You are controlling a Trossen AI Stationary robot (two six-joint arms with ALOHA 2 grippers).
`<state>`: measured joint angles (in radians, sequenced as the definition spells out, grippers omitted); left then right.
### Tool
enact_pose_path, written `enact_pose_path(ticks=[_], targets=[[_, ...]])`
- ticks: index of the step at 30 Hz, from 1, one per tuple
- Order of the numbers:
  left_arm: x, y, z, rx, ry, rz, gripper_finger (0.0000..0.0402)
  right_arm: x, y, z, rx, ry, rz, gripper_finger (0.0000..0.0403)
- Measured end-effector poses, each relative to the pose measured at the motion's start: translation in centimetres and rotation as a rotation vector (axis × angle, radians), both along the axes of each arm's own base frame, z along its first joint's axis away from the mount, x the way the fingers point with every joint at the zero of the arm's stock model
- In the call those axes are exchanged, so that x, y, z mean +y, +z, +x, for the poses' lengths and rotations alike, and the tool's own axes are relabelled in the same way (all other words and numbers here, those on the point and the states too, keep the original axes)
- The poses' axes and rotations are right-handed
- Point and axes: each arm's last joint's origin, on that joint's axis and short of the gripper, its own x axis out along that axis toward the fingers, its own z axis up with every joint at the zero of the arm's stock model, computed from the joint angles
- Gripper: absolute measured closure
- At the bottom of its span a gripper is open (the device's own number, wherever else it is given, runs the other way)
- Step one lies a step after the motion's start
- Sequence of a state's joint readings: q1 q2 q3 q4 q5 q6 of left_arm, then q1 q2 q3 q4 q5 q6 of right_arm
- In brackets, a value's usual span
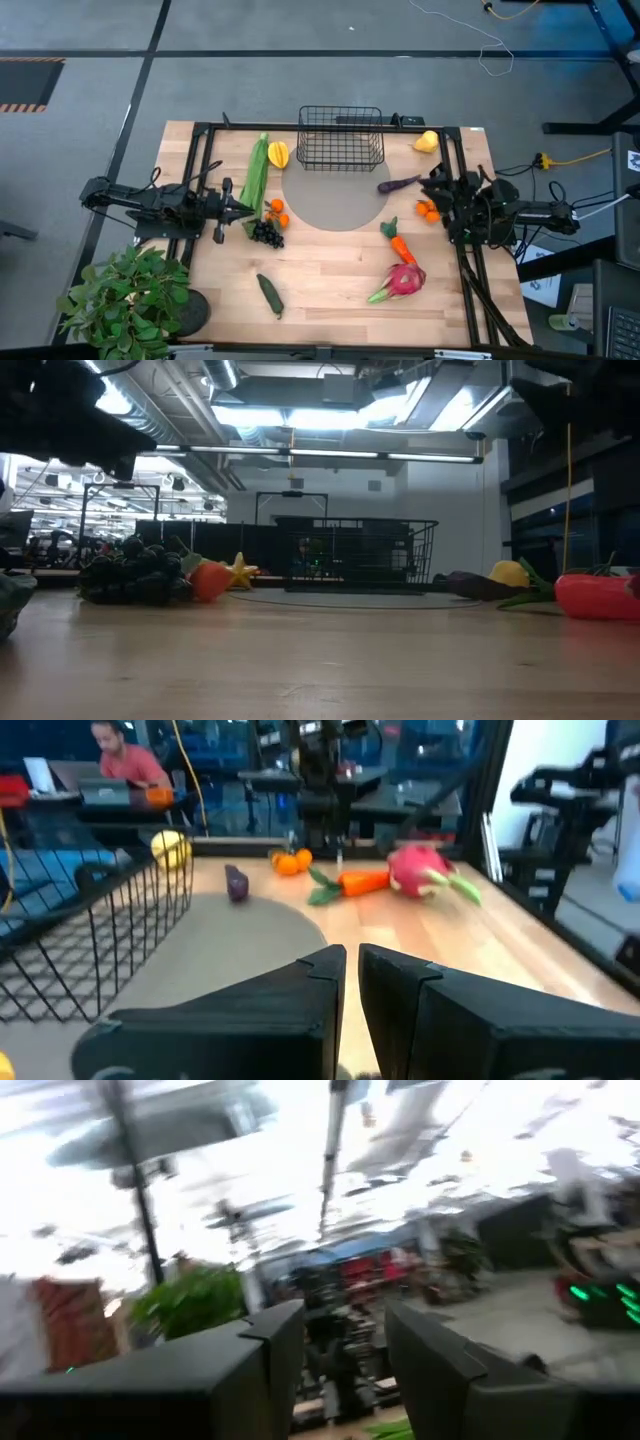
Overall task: Build produce basket
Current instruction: Put the purple eggplant into the black wire basket
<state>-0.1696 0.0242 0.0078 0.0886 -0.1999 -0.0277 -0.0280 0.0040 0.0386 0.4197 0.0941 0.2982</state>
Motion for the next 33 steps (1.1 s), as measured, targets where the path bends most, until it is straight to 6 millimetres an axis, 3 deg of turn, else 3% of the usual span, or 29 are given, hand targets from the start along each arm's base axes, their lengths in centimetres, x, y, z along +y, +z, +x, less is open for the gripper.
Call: enact_pose_path(ticks=[4, 10, 17, 26, 33], targets=[[0.0, 0.8, -0.1, -0.081, 0.009, 0.05, 0.0379, -0.4, 2.7, -1.0, 0.021, -0.123, 0.084, 0.026], [0.1, 1.6, -0.3, -0.161, 0.032, 0.161, 0.0379, -0.4, 8.3, -2.9, -0.025, -0.218, -0.056, 0.026], [0.1, 2.0, -0.3, -0.194, 0.052, 0.206, 0.0379, -0.7, 11.7, -0.4, 0.249, -0.32, -0.117, 0.026], [0.3, 2.0, -0.4, -0.181, 0.129, 0.22, 0.0379, -1.5, 11.9, 4.8, 0.859, -0.522, -0.065, 0.026], [0.3, 2.0, -0.4, -0.183, 0.128, 0.212, 0.0379, -2.4, 11.2, 5.9, 1.219, -0.635, 0.176, 0.026]])
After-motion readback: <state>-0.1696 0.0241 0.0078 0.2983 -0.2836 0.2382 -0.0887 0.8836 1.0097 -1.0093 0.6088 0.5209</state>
